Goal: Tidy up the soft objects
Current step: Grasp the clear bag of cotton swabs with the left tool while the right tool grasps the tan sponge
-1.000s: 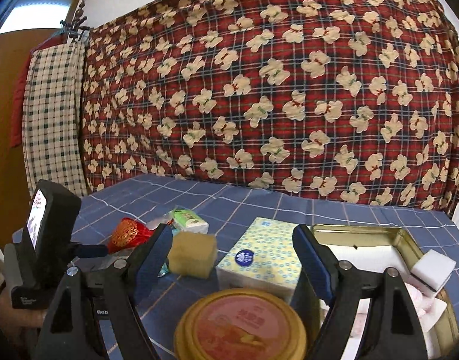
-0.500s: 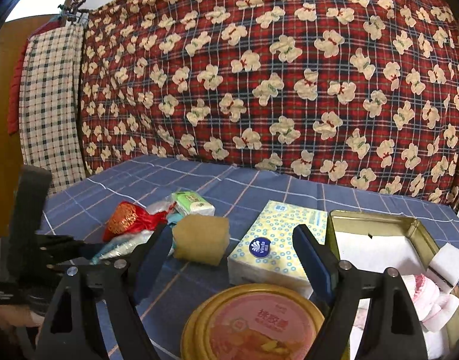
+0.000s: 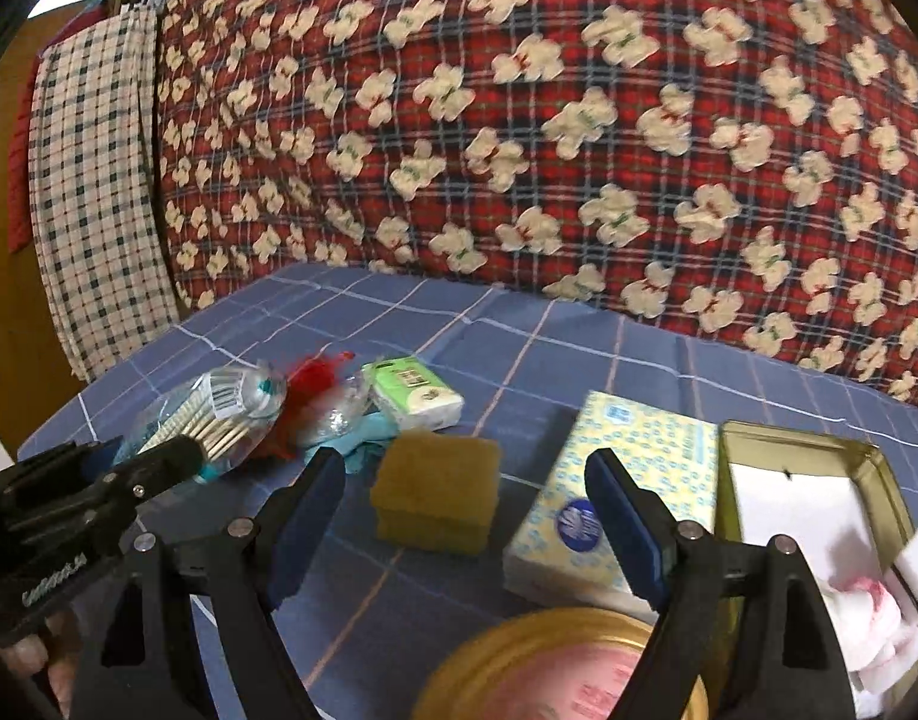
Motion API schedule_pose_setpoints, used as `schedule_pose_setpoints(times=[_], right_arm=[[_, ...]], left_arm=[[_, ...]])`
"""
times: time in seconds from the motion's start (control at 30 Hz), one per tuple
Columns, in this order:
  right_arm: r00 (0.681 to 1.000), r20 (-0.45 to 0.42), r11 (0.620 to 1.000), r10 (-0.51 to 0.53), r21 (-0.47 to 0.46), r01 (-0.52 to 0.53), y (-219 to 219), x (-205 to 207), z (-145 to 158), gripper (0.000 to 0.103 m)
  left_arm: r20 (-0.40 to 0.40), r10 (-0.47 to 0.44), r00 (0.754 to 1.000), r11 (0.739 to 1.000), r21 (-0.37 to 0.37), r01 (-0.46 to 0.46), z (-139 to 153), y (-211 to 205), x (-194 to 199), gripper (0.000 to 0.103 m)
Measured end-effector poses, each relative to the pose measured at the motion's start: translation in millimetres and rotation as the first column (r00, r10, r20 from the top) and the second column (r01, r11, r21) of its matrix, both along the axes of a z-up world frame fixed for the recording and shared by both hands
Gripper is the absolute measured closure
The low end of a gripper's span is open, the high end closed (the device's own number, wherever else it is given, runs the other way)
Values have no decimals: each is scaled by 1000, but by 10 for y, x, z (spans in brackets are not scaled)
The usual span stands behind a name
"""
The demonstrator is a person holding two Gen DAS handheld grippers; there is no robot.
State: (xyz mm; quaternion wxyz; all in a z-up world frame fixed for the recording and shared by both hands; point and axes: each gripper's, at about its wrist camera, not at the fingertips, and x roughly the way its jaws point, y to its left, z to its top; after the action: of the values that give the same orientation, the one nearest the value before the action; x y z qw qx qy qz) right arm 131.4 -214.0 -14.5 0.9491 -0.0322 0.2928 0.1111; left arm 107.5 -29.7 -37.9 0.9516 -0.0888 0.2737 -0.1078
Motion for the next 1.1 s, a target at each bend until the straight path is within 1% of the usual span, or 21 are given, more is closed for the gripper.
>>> schedule_pose_setpoints(times=[0.17, 0.23, 0.37, 0.47, 0.57, 0.7, 0.73, 0.8, 0.87, 0.93, 1.0, 1.1], right_arm=[[997, -78, 1000, 13, -3, -13, 100, 196, -6, 19], [994, -105, 1000, 14, -14, -16, 132, 263, -35, 19], [988, -154, 999, 18, -48, -26, 239, 369, -110, 19], [982, -188, 996, 14, -86, -31, 331, 456, -152, 22], [968, -249, 994, 7, -108, -35, 373, 580, -212, 22], [933, -361, 986, 1, -155, -61, 448, 757, -343, 22], [924, -382, 985, 4, -160, -71, 465, 785, -379, 22], [910, -414, 983, 1, -166, -77, 478, 838, -439, 29], [903, -429, 976, -15, -203, -80, 507, 885, -491, 44], [901, -433, 965, -38, -251, -80, 533, 904, -504, 46], [899, -437, 963, -28, -255, -94, 534, 896, -480, 48], [909, -417, 963, -14, -250, -100, 515, 842, -441, 51]], left_arm=[[42, -8, 999, 999, -35, 9, 83, 8, -89, 75], [52, 11, 999, 1000, -22, -10, 103, 30, -69, 75], [33, 48, 998, 999, -11, -47, 44, 74, 75, 76], [21, 62, 998, 998, 1, -62, -24, 68, 190, 75], [1, 63, 998, 998, 13, -63, -107, 34, 276, 75], [-22, 58, 998, 998, 13, -57, -186, 1, 325, 76], [-13, 61, 998, 998, 8, -61, -178, 4, 315, 76], [-12, 62, 998, 998, 16, -61, -178, -12, 315, 76], [-13, 58, 998, 998, 16, -57, -177, -17, 319, 76], [-14, 57, 998, 998, 13, -57, -177, -16, 320, 76], [-13, 64, 998, 998, 19, -64, -176, -17, 317, 76], [6, 73, 997, 997, 29, -73, -160, -26, 286, 76]])
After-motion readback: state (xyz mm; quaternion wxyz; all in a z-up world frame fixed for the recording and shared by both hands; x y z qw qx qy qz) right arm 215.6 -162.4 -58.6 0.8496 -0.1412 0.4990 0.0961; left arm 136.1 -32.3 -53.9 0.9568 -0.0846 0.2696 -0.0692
